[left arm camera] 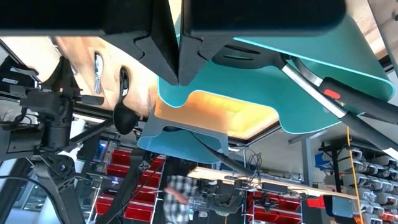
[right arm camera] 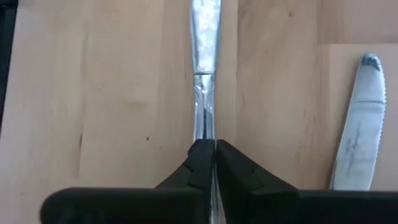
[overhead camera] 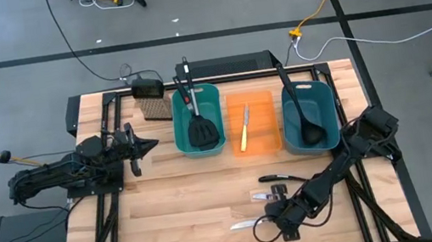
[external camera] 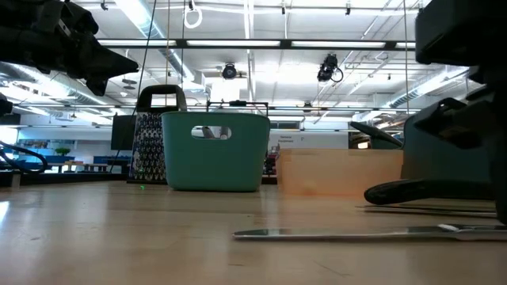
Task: Pick & Place Kitchen Items
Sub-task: Put the bottom silver table knife into the orange bin
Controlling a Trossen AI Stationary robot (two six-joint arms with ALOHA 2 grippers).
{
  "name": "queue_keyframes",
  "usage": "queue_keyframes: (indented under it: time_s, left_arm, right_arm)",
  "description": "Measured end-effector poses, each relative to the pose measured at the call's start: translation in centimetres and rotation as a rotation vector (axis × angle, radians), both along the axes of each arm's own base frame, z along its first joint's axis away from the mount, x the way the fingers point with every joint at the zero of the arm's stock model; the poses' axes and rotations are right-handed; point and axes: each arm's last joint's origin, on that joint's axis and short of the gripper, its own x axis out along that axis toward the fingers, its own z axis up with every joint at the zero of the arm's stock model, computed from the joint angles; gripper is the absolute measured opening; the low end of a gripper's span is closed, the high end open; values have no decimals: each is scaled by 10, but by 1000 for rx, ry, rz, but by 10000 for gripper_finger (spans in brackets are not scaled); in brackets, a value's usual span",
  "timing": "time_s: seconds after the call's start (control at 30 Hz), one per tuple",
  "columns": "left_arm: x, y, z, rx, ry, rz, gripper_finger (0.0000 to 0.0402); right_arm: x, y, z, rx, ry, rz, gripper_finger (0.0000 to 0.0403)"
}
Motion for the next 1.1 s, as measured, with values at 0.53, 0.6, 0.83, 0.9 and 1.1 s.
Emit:
queue_keyframes:
  time_s: [0.53, 0.6, 0.83, 0.9, 1.1]
  left_arm:
    - [8, -14, 8, -31, -66, -244, 5]
    - [15, -19, 11, -28, -92, -284, 5]
    - [45, -35, 26, 37, 1, -295, 5]
    - [59, -43, 33, 70, 50, -308, 5]
    - [112, -79, 56, 100, 186, -375, 5]
  right_arm:
    - [6, -11, -2, -22, 0, -90, 17]
    - [7, -12, -2, -21, 2, -91, 17]
    - [7, -12, -1, -28, -9, -74, 18]
    - [8, -12, -1, -27, -14, -75, 18]
    - [7, -10, -1, -32, -24, -67, 18]
